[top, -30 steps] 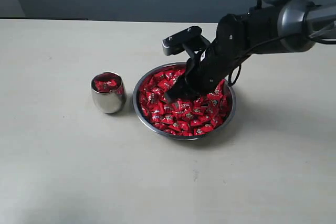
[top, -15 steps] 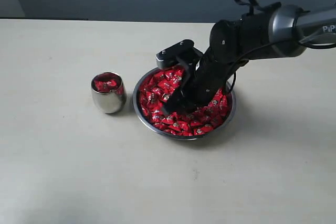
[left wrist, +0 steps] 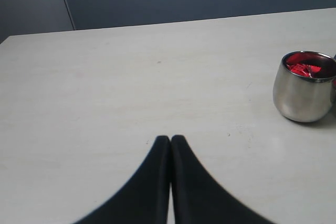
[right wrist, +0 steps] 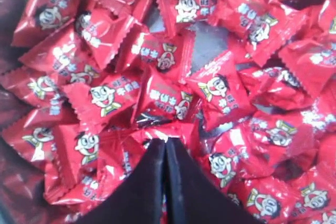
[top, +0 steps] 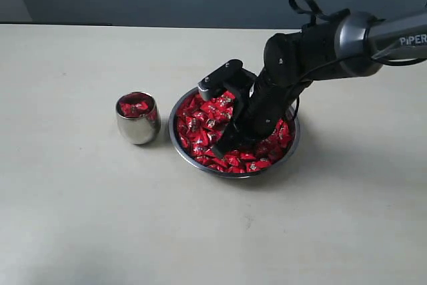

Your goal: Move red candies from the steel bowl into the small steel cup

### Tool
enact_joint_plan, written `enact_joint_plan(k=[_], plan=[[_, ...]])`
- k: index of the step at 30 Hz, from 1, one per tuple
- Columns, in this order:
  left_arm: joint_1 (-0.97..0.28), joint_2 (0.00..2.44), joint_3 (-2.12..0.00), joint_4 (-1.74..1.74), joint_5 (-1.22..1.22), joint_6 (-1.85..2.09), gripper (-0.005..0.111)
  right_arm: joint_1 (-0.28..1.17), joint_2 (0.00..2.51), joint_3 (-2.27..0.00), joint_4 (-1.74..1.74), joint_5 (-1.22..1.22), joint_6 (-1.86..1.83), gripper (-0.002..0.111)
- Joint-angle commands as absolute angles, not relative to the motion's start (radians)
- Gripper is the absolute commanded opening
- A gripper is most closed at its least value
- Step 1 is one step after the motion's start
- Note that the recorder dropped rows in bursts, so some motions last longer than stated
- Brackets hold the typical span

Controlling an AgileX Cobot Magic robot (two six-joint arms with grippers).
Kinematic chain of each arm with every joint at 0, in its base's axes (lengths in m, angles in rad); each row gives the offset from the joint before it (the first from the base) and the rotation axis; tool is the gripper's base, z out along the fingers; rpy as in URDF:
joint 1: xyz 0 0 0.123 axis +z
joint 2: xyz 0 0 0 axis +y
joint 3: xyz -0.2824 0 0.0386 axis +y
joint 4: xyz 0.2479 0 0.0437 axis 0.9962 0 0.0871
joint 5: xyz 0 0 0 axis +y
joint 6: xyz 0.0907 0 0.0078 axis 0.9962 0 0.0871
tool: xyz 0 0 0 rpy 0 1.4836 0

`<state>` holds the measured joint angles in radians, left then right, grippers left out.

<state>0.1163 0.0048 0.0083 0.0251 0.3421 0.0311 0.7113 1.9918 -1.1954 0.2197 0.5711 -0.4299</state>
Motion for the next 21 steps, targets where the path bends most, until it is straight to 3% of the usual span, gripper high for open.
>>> enact_joint_plan(k=[1,12,19,21], plan=[[0.108,0.0,0.0,0.027,0.337,0.029,0.0,0.71,1.944,-1.192,0.227,0.577,-0.43,0.0],[0.108,0.0,0.0,0.027,0.337,0.029,0.0,0.71,1.829,-1.192,0.258,0.65,-0.43,0.002],[0.108,0.0,0.0,0.027,0.337,0.029,0.0,0.71,1.932,-1.192,0.259,0.663,-0.43,0.044],[0.108,0.0,0.0,0.027,0.337,0.029,0.0,0.71,1.957,-1.192,0.259,0.644,-0.43,0.047]])
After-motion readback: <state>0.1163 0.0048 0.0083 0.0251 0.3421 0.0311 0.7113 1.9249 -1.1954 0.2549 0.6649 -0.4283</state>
